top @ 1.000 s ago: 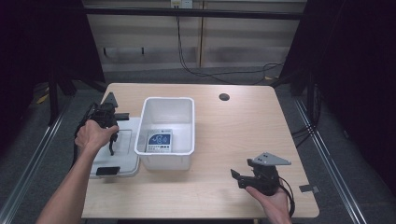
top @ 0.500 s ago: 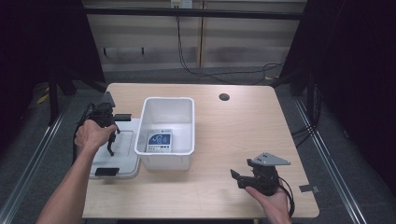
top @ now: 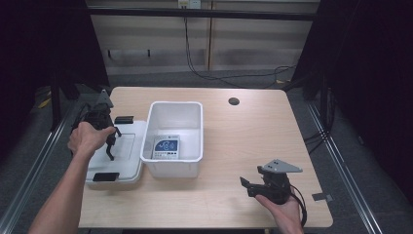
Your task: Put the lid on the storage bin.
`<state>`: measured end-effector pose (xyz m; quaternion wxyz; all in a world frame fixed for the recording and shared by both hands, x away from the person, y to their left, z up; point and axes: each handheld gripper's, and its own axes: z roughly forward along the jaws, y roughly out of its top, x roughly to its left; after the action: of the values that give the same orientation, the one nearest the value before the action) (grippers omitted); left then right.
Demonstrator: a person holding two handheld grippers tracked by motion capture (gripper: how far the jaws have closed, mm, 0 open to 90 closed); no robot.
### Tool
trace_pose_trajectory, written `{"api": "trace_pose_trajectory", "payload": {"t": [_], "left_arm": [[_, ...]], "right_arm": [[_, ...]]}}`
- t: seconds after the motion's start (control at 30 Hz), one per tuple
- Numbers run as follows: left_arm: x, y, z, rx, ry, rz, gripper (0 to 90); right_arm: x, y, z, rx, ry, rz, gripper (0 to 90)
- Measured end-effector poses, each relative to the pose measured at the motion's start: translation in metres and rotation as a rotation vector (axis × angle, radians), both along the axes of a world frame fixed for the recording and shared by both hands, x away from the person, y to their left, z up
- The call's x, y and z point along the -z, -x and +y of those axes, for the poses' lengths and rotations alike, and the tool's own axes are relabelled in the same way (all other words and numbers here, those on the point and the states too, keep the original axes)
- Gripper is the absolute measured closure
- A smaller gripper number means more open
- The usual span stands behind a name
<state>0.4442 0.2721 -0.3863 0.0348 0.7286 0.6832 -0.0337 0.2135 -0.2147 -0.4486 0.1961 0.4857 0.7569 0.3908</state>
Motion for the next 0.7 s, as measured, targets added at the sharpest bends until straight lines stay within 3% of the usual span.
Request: {"api": "trace_pose_trajectory", "payload": {"t": [0.17,0.23,0.37,0.7], "left_arm": [[-0.008,0.002,0.005,0.001,0.008,-0.007,85.1],[-0.01,0.003,0.007,-0.016,0.006,-0.026,85.1],[-0.018,0.004,0.014,0.009,0.015,-0.015,85.1],[-0.032,0.008,0.024,-0.007,0.029,-0.039,85.0]], "right_arm": [[0.0,0.0,0.0,0.0,0.001,0.001,25.0],[0.0,0.0,0.0,0.0,0.001,0.002,25.0],[0.0,0.0,0.0,-0.002,0.001,0.002,25.0],[0.001,-0.001,0.001,0.0,0.002,0.007,24.9]]}}
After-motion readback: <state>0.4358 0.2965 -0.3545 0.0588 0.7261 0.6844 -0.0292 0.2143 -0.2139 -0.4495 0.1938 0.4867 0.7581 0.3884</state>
